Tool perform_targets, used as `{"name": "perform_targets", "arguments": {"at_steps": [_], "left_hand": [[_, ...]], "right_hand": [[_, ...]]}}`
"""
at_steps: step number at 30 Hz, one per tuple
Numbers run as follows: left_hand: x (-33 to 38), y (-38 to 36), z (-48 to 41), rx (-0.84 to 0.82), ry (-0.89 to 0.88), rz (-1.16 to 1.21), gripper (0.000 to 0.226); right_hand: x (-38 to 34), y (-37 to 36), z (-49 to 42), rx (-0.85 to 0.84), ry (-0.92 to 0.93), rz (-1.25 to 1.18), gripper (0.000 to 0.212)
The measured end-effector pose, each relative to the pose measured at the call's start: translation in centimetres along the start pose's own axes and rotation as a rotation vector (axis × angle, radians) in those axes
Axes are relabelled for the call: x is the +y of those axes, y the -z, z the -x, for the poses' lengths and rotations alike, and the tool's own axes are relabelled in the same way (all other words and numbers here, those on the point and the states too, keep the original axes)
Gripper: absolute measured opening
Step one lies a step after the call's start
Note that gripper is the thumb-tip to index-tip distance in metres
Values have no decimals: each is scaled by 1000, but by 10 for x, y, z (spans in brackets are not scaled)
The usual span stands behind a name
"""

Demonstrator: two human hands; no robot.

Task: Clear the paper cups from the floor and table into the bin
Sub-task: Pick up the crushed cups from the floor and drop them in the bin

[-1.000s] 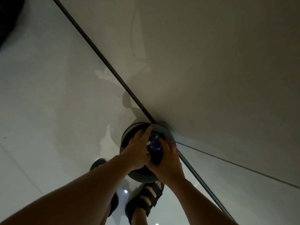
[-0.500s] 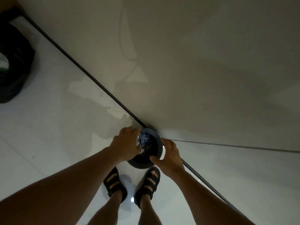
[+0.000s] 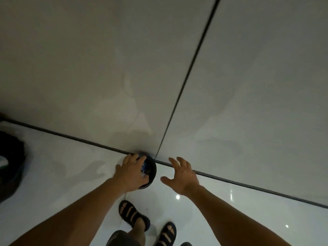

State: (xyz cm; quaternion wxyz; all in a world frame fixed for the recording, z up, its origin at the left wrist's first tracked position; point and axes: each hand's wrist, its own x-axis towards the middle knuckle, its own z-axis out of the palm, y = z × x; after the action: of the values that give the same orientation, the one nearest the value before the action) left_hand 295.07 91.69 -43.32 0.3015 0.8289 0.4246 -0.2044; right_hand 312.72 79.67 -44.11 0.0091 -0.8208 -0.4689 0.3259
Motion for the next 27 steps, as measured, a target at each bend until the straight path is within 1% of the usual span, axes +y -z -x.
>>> {"name": "perform_targets", "arguments": {"at_steps": [4, 8, 12, 16, 21, 23, 27], "left_hand": [[55, -6, 32, -29, -78, -120, 80], [114, -11, 48, -43, -249, -243, 79], [164, -8, 55, -51, -411, -380, 80], [203, 0, 64, -49, -571, -485, 81], [235, 2, 83, -26, -761, -583, 80], [245, -5, 91, -44, -822, -630, 79], [262, -35, 116, -113, -922, -677, 80]], "right_hand": [[39, 17, 61, 66, -92, -31, 87], [78, 19, 117, 112, -243, -117, 88], [99, 15, 163, 202, -395, -203, 89], [96, 10, 203, 322, -567, -320, 89], [78, -2, 248, 441, -721, -420, 89], [72, -11, 268, 489, -782, -460, 89], [70, -39, 316, 511, -928, -539, 89]]}}
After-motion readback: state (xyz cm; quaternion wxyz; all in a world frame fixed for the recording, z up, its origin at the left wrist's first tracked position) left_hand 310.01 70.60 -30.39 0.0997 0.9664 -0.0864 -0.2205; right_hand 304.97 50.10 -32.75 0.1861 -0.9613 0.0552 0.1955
